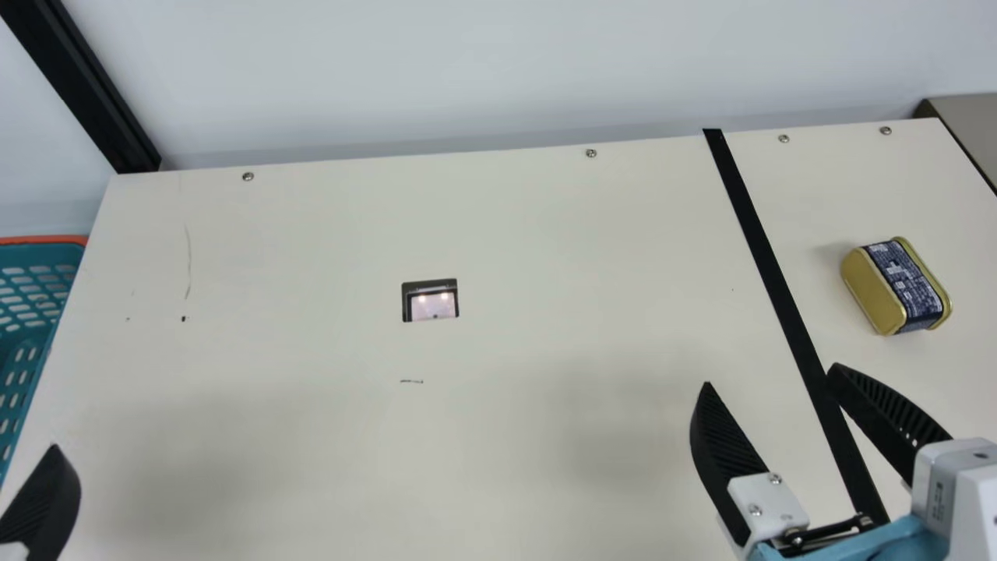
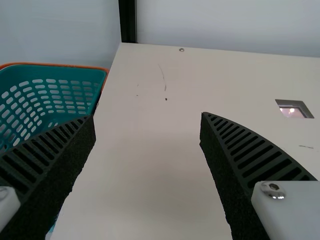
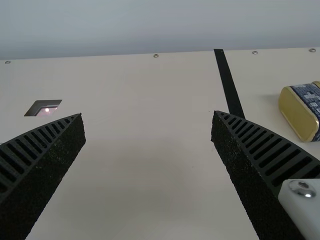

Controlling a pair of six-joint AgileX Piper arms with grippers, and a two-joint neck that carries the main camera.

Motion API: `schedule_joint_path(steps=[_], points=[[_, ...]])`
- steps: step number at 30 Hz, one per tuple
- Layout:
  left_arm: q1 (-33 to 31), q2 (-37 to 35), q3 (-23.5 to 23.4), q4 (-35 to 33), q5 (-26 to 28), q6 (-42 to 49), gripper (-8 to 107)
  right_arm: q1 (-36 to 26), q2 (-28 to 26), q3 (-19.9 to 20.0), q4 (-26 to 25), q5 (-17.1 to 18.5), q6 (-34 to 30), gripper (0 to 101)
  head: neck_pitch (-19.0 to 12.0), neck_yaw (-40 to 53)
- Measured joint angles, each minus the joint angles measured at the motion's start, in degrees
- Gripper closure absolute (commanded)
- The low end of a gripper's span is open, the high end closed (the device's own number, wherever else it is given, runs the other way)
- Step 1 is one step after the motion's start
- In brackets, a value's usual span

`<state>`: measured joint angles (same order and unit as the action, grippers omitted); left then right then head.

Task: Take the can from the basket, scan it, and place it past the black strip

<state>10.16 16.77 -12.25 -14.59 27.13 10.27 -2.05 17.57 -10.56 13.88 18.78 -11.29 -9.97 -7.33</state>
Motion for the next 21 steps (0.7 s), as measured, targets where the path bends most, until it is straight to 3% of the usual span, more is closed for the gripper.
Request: schedule_joint_path(steps=[21], points=[[0.00, 0.00, 0.00, 0.00, 0.00, 0.00, 9, 0.00, 0.00, 0.00, 0.00, 0.00, 0.00, 0, 0.00, 0.00]])
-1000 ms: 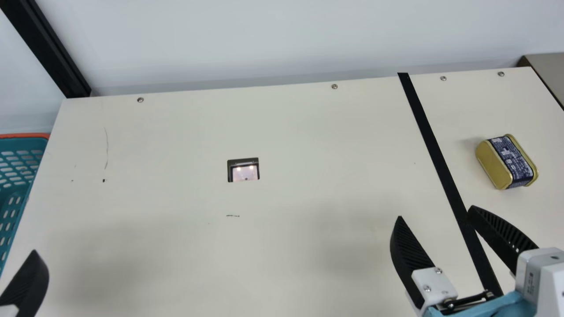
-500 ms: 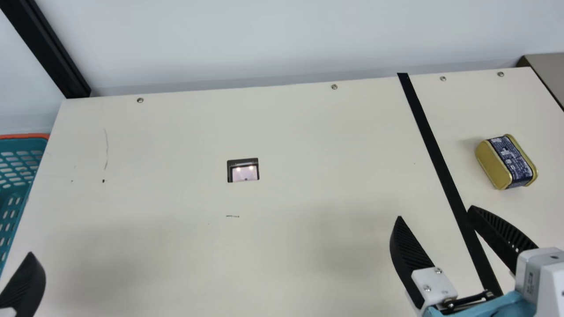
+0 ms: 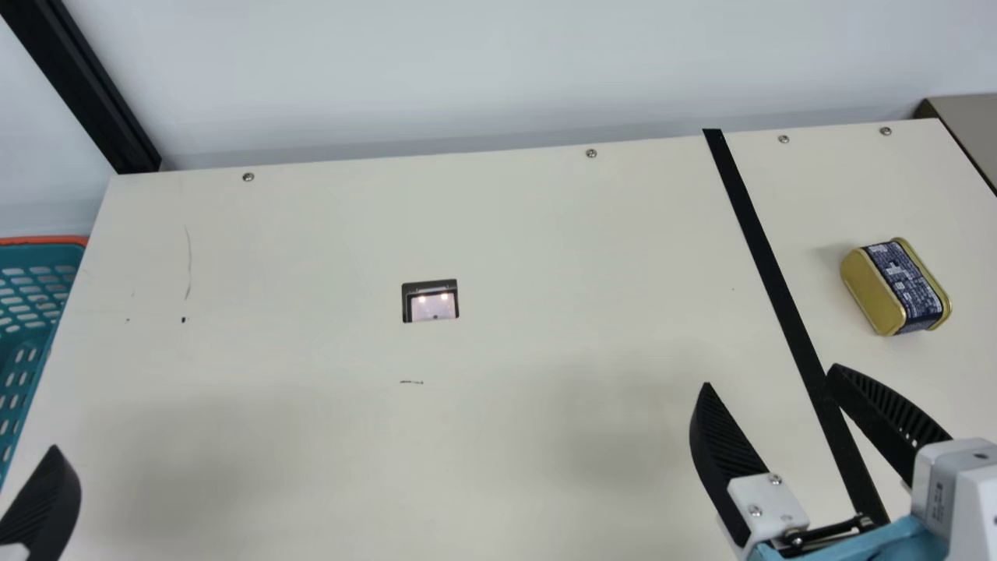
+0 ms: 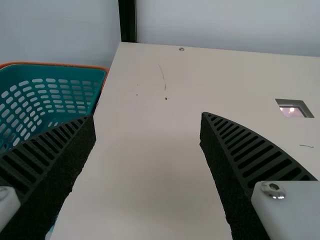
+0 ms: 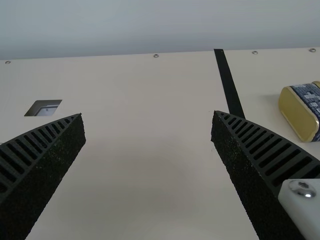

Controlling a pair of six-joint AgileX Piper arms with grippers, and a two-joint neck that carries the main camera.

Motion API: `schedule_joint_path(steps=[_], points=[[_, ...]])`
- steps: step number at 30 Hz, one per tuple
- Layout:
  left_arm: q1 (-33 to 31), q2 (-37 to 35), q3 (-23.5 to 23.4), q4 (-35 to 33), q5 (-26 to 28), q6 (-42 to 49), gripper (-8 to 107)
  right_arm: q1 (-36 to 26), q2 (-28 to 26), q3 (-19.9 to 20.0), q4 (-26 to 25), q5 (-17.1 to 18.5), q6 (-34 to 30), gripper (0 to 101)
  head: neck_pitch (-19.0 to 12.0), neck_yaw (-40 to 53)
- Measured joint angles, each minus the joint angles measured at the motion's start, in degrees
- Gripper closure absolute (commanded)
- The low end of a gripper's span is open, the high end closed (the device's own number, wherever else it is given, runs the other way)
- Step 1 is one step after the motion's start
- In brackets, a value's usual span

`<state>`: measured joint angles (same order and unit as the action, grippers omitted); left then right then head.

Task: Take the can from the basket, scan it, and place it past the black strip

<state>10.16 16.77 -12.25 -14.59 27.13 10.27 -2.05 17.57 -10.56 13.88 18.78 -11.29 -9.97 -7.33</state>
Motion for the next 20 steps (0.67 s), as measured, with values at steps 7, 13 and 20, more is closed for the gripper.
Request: schedule_joint_path(steps=[7, 13, 20], points=[[0.00, 0.00, 0.00, 0.00, 0.00, 0.00, 9, 0.00, 0.00, 0.00, 0.00, 0.00, 0.00, 0, 0.00, 0.00], [0.00, 0.00, 0.00, 0.00, 0.00, 0.00, 9, 0.00, 0.00, 0.00, 0.00, 0.00, 0.00, 0, 0.00, 0.00], [0.00, 0.00, 0.00, 0.00, 0.00, 0.00, 9, 0.00, 0.00, 0.00, 0.00, 0.00, 0.00, 0, 0.00, 0.00]])
